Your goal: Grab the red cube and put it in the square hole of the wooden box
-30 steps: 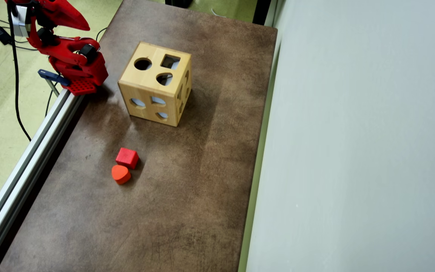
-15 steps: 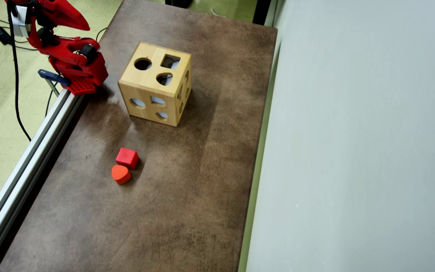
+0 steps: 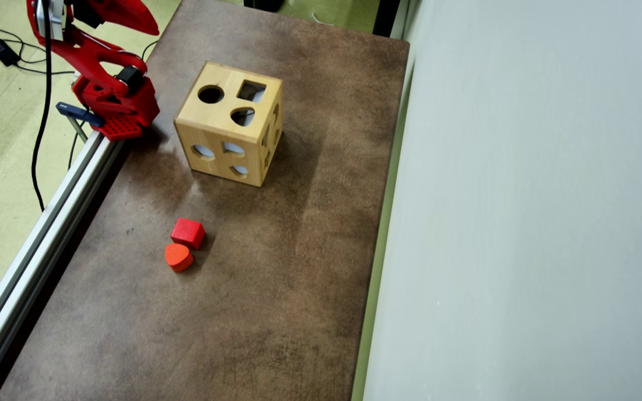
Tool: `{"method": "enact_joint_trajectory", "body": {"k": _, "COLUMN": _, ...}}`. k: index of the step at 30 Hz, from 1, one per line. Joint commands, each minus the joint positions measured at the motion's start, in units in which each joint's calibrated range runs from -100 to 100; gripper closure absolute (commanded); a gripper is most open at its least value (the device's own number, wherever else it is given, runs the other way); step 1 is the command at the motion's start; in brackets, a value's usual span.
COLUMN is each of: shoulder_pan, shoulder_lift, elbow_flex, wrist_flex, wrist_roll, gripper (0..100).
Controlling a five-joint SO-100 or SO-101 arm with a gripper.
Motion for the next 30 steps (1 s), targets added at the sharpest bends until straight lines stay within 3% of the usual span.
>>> {"method": "enact_joint_trajectory", "body": {"k": 1, "shoulder_pan": 10.01, "shoulder_lift": 14.14, "elbow_flex": -6.56, "wrist_flex": -1.24, "wrist_roll": 0.39, "gripper": 99}}
{"method": "enact_joint_trajectory", "body": {"k": 6, "shoulder_pan": 17.96, "shoulder_lift": 26.28, "elbow_flex": -8.17, "wrist_flex": -1.32, "wrist_roll": 1.71, "gripper": 99}}
{"method": "enact_joint_trajectory", "body": {"k": 14, "shoulder_pan": 18.93, "shoulder_lift": 40.55, "elbow_flex": -7.28, "wrist_flex": -1.0, "wrist_roll": 16.07, "gripper": 99}}
{"method": "enact_joint_trajectory", "body": {"k": 20, "shoulder_pan": 18.93, "shoulder_lift": 50.15, "elbow_flex": -7.28, "wrist_flex": -1.24, "wrist_roll": 23.74, "gripper": 99}}
{"method": "enact_joint_trajectory", "body": {"k": 30, "shoulder_pan": 18.78, "shoulder_lift": 61.27, "elbow_flex": -7.28, "wrist_flex": -1.4, "wrist_roll": 27.5, "gripper": 99}}
